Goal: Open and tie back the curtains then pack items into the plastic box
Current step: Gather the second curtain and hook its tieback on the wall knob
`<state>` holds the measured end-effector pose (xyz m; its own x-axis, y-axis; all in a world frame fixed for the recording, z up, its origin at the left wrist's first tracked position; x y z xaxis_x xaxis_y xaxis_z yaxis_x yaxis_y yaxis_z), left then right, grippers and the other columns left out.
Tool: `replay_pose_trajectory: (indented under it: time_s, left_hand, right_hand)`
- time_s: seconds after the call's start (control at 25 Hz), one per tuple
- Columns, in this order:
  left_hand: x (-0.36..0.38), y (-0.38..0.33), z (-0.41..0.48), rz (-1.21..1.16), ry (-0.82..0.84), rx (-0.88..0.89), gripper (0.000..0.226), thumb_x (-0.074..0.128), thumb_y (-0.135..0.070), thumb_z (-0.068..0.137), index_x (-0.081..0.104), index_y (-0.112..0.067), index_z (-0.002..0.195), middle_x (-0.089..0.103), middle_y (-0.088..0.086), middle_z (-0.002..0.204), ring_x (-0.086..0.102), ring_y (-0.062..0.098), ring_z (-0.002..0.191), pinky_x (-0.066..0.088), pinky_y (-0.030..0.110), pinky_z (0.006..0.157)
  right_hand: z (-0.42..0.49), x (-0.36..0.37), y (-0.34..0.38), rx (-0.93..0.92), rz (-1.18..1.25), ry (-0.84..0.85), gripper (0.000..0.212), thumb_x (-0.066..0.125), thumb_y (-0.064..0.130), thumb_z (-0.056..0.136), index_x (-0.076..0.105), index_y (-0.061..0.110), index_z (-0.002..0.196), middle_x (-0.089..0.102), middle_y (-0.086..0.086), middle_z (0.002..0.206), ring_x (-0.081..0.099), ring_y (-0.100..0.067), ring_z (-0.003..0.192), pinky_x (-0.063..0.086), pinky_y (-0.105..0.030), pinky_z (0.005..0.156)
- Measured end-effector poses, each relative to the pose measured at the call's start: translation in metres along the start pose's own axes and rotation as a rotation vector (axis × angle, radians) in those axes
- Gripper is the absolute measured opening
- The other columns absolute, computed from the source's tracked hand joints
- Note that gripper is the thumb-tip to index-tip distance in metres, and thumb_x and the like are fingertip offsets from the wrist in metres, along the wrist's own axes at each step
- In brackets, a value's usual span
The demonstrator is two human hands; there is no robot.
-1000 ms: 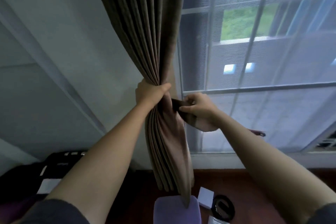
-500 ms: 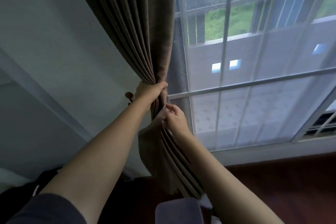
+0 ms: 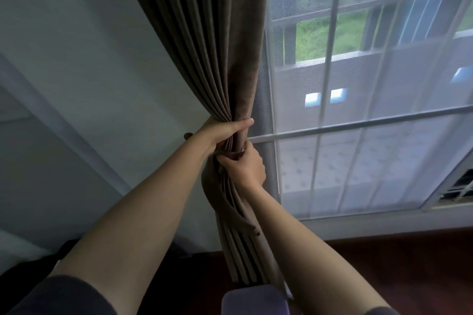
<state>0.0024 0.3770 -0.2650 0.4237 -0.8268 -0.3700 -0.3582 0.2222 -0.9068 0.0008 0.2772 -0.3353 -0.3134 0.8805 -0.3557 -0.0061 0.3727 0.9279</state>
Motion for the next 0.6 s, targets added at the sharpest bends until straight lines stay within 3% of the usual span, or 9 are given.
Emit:
replay_pose_trajectory:
  time_s: [0.12, 0.2, 0.24, 0.32, 0.4, 0.48, 0.6]
  left_hand:
    - [0.001, -0.001, -0.014, 0.081, 0.089, -0.020, 0.043, 0.082, -0.037, 0.067, 0.062, -0.019, 0.102, 0.067, -0.005, 0.084, 0.064, 0.012, 0.079, 0.052, 0.022, 0.065]
    - [0.000, -0.001, -0.023, 0.100, 0.191, 0.028, 0.044, 0.083, -0.030, 0.067, 0.065, -0.015, 0.104, 0.070, -0.002, 0.088, 0.066, 0.014, 0.084, 0.051, 0.021, 0.066]
    - [-0.004, 0.001, -0.027, 0.040, 0.231, 0.066, 0.043, 0.081, -0.022, 0.069, 0.065, -0.012, 0.107, 0.071, 0.000, 0.094, 0.067, 0.016, 0.088, 0.051, 0.024, 0.070]
    - [-0.019, 0.014, -0.029, -0.270, 0.242, 0.128, 0.042, 0.067, 0.003, 0.072, 0.060, -0.010, 0.111, 0.069, 0.001, 0.096, 0.066, 0.013, 0.078, 0.052, 0.023, 0.066]
    - [-0.042, 0.047, -0.031, -0.504, 0.082, 0.099, 0.058, 0.049, 0.015, 0.069, 0.055, -0.013, 0.120, 0.064, -0.001, 0.103, 0.061, 0.011, 0.067, 0.051, 0.022, 0.060]
    - [-0.059, 0.088, -0.037, -0.303, -0.111, 0.014, 0.059, 0.046, 0.011, 0.077, 0.053, -0.018, 0.127, 0.060, -0.001, 0.114, 0.057, 0.011, 0.075, 0.046, 0.020, 0.063]
    - [-0.040, 0.114, -0.042, 0.155, -0.026, 0.046, 0.047, 0.063, -0.012, 0.085, 0.052, -0.024, 0.129, 0.055, -0.005, 0.124, 0.057, 0.010, 0.089, 0.044, 0.018, 0.069]
  right_hand:
    - [0.005, 0.000, 0.006, -0.088, -0.110, -0.030, 0.055, 0.064, 0.049, 0.071, 0.051, 0.030, 0.121, 0.057, 0.003, 0.106, 0.060, -0.025, 0.100, 0.050, -0.042, 0.081]
    - [0.005, -0.003, 0.008, -0.166, -0.199, -0.052, 0.054, 0.063, 0.045, 0.077, 0.049, 0.029, 0.127, 0.058, 0.001, 0.110, 0.060, -0.027, 0.100, 0.048, -0.040, 0.080]
    - [0.005, -0.004, 0.008, -0.202, -0.253, -0.061, 0.053, 0.062, 0.044, 0.078, 0.049, 0.027, 0.127, 0.058, 0.000, 0.110, 0.060, -0.028, 0.100, 0.046, -0.039, 0.078]
    - [0.006, -0.006, 0.010, -0.257, -0.334, -0.066, 0.054, 0.062, 0.045, 0.077, 0.050, 0.026, 0.125, 0.059, -0.001, 0.108, 0.061, -0.030, 0.097, 0.045, -0.039, 0.076]
    - [0.007, -0.007, 0.013, -0.292, -0.370, -0.050, 0.056, 0.063, 0.046, 0.075, 0.051, 0.025, 0.125, 0.060, -0.001, 0.107, 0.062, -0.030, 0.096, 0.046, -0.038, 0.075]
    - [0.007, -0.008, 0.015, -0.319, -0.395, -0.044, 0.055, 0.063, 0.046, 0.075, 0.052, 0.024, 0.124, 0.061, 0.000, 0.106, 0.062, -0.029, 0.095, 0.045, -0.036, 0.073]
    - [0.007, -0.009, 0.018, -0.341, -0.445, -0.030, 0.053, 0.064, 0.048, 0.075, 0.055, 0.022, 0.120, 0.061, 0.000, 0.105, 0.061, -0.028, 0.094, 0.041, -0.032, 0.069]
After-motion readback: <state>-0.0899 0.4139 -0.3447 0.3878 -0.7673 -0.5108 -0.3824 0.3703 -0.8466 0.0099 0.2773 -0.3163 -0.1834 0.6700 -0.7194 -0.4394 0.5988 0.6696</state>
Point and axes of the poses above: each hand's wrist, its own z-axis towards the middle knuckle, its own x-axis out of the palm, y = z × x, the point moved 8 cm from there along z, towards the middle knuckle
